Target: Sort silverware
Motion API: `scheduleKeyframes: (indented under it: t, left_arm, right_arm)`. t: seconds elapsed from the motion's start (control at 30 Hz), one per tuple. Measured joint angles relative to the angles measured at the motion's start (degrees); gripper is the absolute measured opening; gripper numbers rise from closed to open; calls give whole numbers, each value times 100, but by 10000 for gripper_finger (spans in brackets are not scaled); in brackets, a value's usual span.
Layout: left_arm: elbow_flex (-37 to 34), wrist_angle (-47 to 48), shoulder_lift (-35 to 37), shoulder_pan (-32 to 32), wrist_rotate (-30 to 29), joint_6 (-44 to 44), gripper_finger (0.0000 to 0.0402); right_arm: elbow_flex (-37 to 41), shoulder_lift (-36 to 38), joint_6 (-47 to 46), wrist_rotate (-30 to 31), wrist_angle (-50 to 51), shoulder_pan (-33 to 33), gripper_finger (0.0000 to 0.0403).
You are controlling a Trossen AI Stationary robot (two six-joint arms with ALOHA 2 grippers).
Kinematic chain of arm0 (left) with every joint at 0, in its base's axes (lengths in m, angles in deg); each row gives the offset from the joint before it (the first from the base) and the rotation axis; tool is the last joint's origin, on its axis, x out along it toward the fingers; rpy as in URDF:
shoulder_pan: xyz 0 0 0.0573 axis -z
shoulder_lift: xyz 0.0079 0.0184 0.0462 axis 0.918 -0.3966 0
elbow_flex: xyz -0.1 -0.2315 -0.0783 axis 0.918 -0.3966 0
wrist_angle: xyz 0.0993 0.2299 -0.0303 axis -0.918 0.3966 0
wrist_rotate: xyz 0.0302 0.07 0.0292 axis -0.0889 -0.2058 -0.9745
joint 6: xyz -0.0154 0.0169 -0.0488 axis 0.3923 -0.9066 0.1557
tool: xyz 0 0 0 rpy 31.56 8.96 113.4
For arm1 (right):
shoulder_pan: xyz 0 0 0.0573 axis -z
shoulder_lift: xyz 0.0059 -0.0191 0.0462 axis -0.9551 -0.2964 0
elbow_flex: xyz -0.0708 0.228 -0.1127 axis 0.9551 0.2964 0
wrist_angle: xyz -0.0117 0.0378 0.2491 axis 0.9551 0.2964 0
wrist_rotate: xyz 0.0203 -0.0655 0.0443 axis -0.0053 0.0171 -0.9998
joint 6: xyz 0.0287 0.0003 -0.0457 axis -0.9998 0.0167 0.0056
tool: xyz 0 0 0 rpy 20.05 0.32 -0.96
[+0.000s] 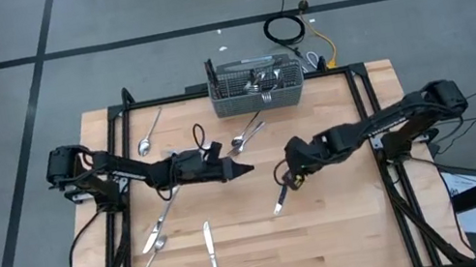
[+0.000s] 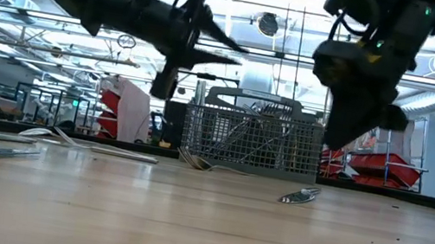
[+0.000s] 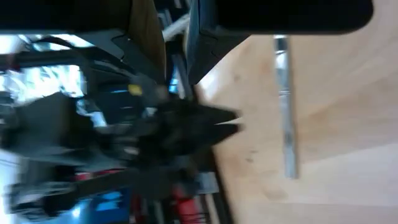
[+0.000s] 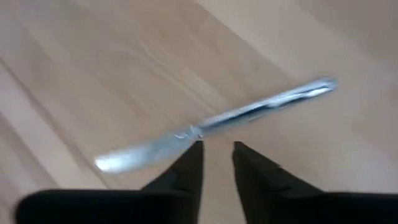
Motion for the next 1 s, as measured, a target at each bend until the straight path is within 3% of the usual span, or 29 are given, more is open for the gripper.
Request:
scheduleKeyframes:
  t: [0.17,0.27,0.43,1.0]
  left_arm:
    - [0,-343,0,0,402,145,70]
    - [0,-288,0,2,570,144,70]
    - [0,-288,-2,4,600,144,70]
    - [0,-177,0,4,1201,144,70]
  right_arm:
    - [371,-2,-1024,-61,-751,-159,168]
    - [449,-3,-1454,171,-683,-298,192]
    - [447,-74,-2059,671,-766,-449,189]
    - [442,-1066,-2755,555,-1651,-424,176]
